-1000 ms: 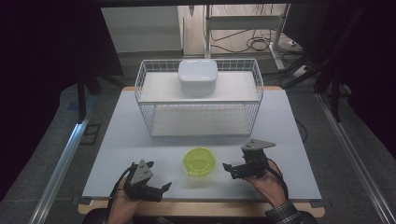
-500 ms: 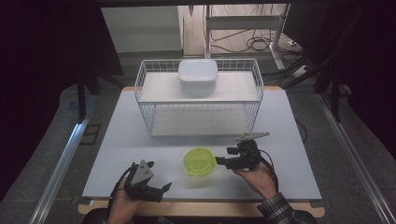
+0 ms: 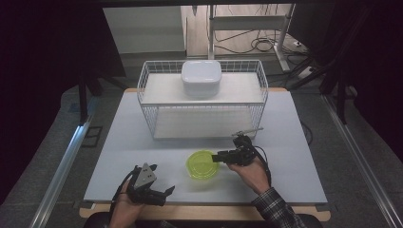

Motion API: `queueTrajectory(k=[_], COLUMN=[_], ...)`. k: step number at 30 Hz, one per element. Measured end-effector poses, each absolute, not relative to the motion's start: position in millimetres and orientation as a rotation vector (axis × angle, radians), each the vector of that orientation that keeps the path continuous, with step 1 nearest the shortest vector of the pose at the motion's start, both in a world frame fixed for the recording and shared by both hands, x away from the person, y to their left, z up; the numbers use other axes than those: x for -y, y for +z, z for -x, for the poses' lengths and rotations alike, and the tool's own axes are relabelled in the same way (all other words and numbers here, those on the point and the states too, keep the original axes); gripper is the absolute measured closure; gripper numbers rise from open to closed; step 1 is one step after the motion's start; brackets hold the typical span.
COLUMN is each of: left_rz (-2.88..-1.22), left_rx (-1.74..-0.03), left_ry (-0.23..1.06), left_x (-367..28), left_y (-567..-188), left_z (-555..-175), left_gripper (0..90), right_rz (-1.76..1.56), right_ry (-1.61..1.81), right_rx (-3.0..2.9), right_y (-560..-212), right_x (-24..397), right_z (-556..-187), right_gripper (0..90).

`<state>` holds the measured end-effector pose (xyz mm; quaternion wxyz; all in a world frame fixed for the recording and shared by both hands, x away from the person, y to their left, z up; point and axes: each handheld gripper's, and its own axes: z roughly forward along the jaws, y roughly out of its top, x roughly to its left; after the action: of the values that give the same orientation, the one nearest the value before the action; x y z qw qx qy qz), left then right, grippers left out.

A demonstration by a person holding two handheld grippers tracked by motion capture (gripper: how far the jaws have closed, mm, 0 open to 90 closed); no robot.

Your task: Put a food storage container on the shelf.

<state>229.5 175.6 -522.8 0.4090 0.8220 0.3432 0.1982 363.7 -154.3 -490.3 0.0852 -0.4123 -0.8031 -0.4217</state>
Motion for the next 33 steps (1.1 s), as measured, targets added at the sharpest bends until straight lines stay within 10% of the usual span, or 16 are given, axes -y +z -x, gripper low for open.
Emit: queueTrajectory(k=[16, 33], left_rz=[-2.08, -2.078], left_rx=[-0.855, -0.855], left_ry=[0.501, 0.504], left_x=[-174.0, -174.1], left_y=[-523.1, -522.8], left_z=[-229.2, -229.1], left_gripper=[3.1, 3.1], right_rz=[1.267, 1.293], right_ry=[-1.207, -1.257], right_rx=[2.205, 2.121], right_y=[-500.0, -489.8], right_x=[156.3, 164.2], right_z=[-373.0, -370.3], right_gripper=[79.6, 81.7])
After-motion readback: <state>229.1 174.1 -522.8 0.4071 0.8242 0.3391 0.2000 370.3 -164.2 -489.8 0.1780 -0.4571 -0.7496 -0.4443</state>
